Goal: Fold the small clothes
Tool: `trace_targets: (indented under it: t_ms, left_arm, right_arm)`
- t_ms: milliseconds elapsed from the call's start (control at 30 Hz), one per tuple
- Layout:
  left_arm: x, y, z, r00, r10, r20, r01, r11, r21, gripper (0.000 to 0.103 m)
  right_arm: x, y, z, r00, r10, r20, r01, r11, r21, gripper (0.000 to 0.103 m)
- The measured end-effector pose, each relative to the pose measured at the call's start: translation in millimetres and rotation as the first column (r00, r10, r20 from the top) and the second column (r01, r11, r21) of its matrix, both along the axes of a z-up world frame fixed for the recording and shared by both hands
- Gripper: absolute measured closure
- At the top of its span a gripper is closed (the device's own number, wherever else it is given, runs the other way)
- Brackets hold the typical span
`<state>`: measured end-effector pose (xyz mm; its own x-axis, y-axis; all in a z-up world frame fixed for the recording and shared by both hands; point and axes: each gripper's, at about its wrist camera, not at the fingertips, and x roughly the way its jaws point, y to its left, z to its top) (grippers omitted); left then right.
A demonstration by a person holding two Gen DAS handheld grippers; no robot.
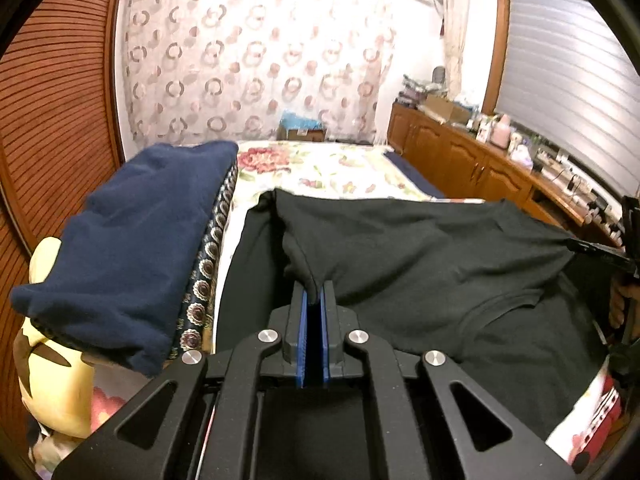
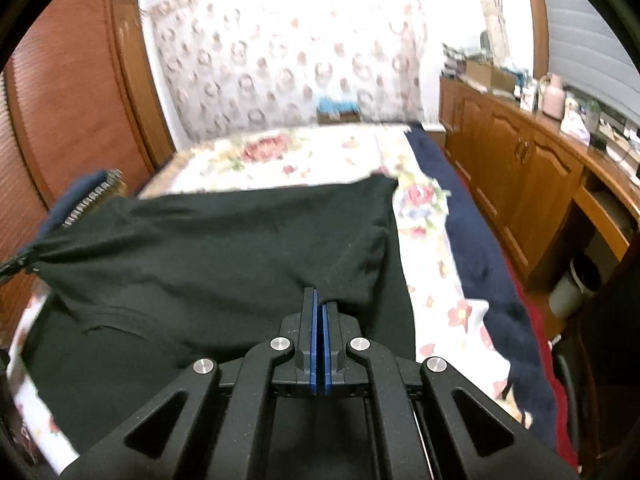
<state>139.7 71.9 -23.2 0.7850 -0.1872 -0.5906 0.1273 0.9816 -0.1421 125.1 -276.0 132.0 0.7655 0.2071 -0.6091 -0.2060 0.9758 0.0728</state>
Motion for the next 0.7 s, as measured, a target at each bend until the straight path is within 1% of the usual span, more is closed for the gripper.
trace_targets:
  t_ms: [67, 133, 267, 333, 400, 533, 700]
  left_arm:
    - [-6, 3, 7, 1.0, -0.009, 0.012, 0.009, 1.0, -0.019, 0.097]
    - [-16, 6, 15, 1.0, -0.015, 0.025, 0.016, 0.999, -0.034, 0.097]
    - [-35, 14, 21, 0.999, -0.019, 0.03, 0.02, 0.999, -0.044, 0.097]
    - [-46, 16, 20, 0.999, -0.027, 0.023, 0.028, 0.999, -0.038, 0.097]
    - [-53, 16, 16, 1.0, -0.027, 0.007, 0.027, 0.999, -0.037, 0.097]
    - [-69, 19, 13, 1.0, -0.025, -0.005, 0.025, 0.999, -0.032, 0.097]
    - [-83, 22, 20, 0.999, -0.032, 0.0, 0.032, 0.999, -0.018, 0.097]
  right_arm:
    - [-15, -2, 9, 1.0, 0.009, 0.03, -0.009, 1.0, -0.004, 0.101]
    - [-27, -5, 15, 0.999, 0.022, 0.039, -0.022, 1.0, 0.006, 0.101]
    - [-55, -10, 24, 0.996, 0.049, 0.068, -0.049, 0.999, -0.002, 0.101]
    - [-70, -12, 25, 0.995, 0.072, 0.076, -0.072, 0.997, 0.006, 0.101]
    - [-85, -12, 23, 0.993, 0.09, 0.076, -0.089, 0.996, -0.007, 0.101]
    - [-104, -23, 19, 0.992, 0.104, 0.069, -0.103, 0.994, -0.019, 0.101]
    - [-120, -28, 34, 0.989, 0.113, 0.094, -0.11, 0.993, -0.033, 0.101]
